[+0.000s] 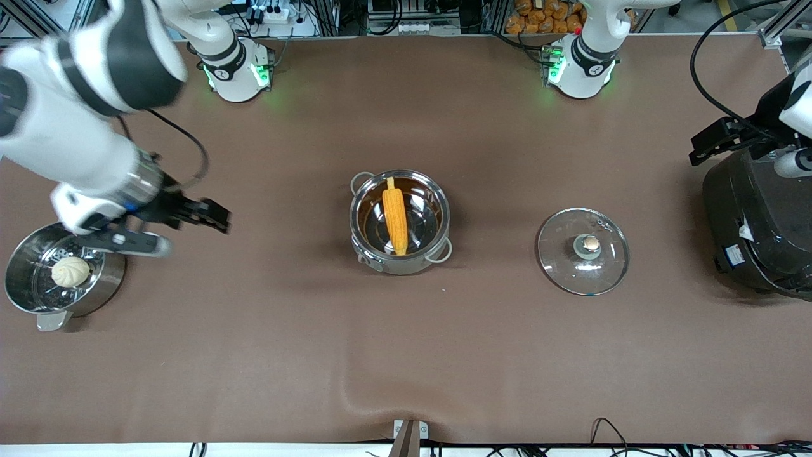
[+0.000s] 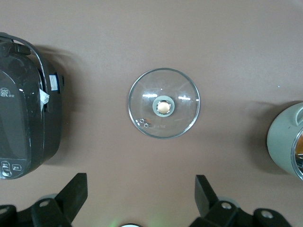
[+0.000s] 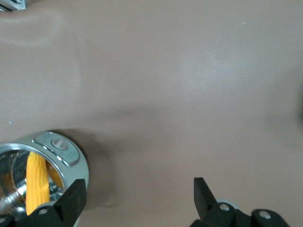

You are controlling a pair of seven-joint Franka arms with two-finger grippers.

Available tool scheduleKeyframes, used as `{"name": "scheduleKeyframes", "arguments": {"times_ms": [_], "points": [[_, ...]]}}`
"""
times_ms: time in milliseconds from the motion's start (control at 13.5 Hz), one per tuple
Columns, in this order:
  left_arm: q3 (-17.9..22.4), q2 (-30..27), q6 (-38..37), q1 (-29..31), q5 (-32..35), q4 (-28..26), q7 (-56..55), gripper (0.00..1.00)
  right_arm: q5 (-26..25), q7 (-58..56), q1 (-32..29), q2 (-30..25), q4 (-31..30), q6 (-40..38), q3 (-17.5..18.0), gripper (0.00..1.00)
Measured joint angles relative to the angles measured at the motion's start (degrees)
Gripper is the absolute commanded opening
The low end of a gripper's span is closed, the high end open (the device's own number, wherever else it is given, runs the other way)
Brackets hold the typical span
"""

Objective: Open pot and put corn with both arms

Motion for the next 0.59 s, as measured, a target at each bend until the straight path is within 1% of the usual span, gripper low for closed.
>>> {"name": "scheduleKeyframes", "arguments": {"times_ms": [148,370,444,593], "points": [[-0.01,0.15,-0.05,-0.17,-0.01,-0.02,0.0,1.0,-0.09,-4.47,-3.52,-3.74,0.04,-5.38,-0.02,1.0],[0.27,0.58,-0.39,-0.07,-0.01,-0.09,0.0,1.0,-1.48,-7.42,-7.45,-9.66,0.01,-12.17,-0.75,1.0],[0.25,0.74,-0.4,-0.11,-0.01,-0.1,0.0,1.0,-1.64,-9.57,-9.61,-10.85,-0.03,-13.33,-1.17,1.0],[0.23,0.86,-0.4,-0.18,-0.01,-0.1,0.0,1.0,-1.79,-12.86,-13.99,-11.48,-0.31,-14.26,-1.81,1.0]]}}
